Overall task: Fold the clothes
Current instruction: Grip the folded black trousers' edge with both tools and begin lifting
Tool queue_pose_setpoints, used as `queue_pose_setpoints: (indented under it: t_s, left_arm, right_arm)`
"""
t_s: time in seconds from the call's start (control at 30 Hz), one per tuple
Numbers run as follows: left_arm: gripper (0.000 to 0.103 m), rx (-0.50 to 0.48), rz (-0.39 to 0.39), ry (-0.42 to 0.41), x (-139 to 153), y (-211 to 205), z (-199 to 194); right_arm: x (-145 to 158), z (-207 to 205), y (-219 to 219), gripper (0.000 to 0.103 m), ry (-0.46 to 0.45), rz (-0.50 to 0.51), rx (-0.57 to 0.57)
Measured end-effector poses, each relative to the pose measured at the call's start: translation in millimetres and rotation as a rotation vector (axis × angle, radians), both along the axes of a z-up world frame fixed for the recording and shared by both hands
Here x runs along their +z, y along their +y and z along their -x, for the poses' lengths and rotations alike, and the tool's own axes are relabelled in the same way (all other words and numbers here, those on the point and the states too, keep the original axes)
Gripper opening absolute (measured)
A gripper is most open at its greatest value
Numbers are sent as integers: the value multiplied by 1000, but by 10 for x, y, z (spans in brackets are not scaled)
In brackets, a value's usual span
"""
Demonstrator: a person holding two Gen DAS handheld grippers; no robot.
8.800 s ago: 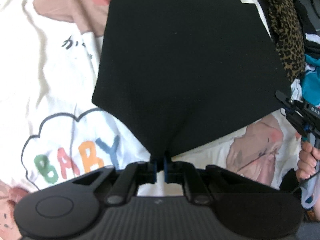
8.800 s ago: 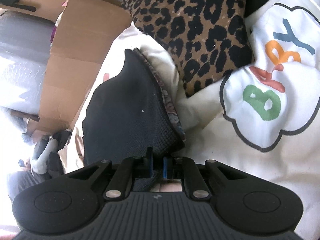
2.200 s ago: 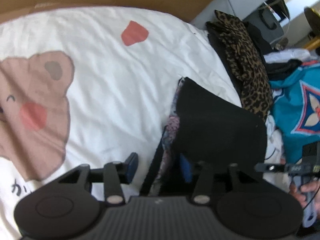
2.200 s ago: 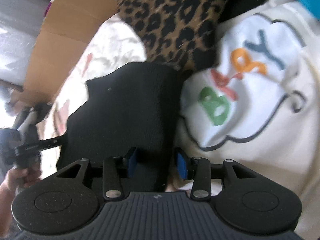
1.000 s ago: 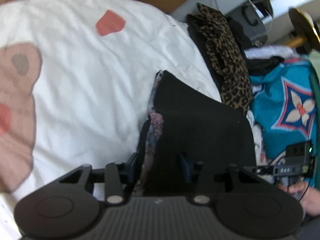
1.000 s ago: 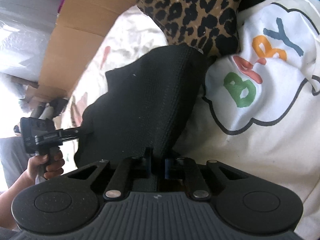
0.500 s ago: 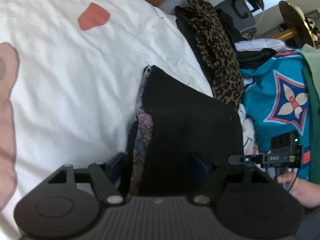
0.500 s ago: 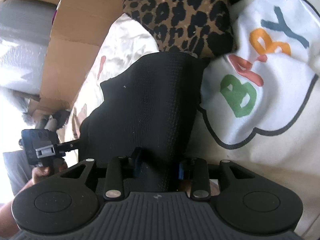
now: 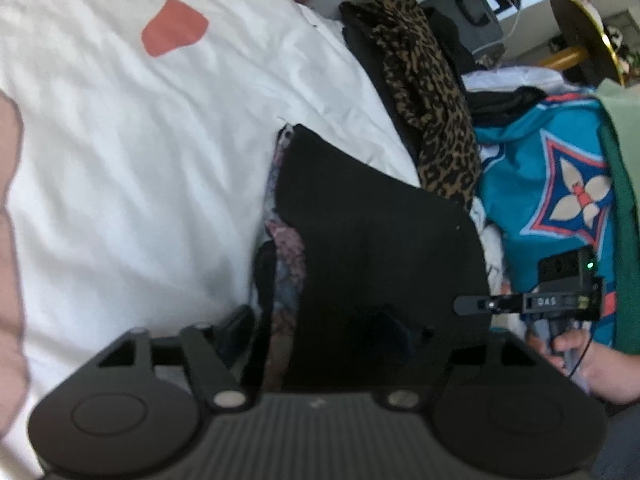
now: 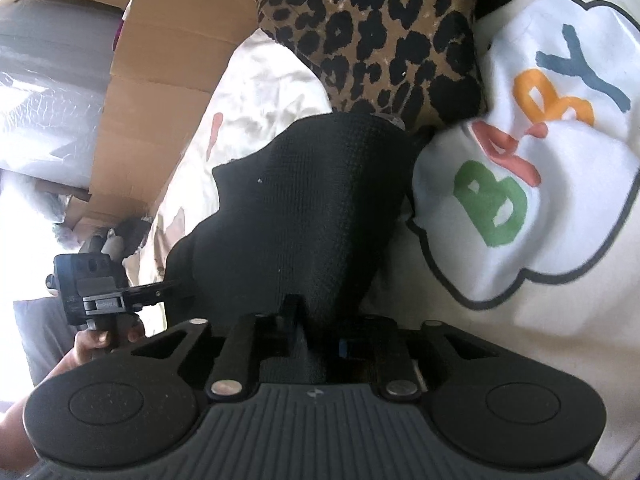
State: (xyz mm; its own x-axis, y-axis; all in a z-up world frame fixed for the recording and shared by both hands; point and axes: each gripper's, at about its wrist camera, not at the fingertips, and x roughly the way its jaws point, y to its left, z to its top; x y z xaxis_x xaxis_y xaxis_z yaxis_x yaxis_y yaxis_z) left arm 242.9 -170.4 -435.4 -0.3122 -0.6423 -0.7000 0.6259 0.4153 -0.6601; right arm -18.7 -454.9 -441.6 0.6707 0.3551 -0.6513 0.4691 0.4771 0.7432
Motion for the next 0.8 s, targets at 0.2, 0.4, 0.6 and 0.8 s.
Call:
queue_pose_setpoints:
  t_s: [0.2, 0.4, 0.6, 0.8]
  left_arm:
    - [70, -26, -12, -11, 0, -168, 56]
    - [47, 18, -44, -1, 11, -144, 79]
    - [38, 63, -117, -57, 119, -190, 179]
    - [35, 72, -204, -118, 275, -301, 270]
  right_arm:
    - [-53, 6, -20, 34, -5, -13, -28]
    - [-8, 16, -19, 10, 22, -1, -14]
    - [194, -125, 81, 7, 82, 89, 41]
    - [390, -233, 180, 7, 131, 187, 89]
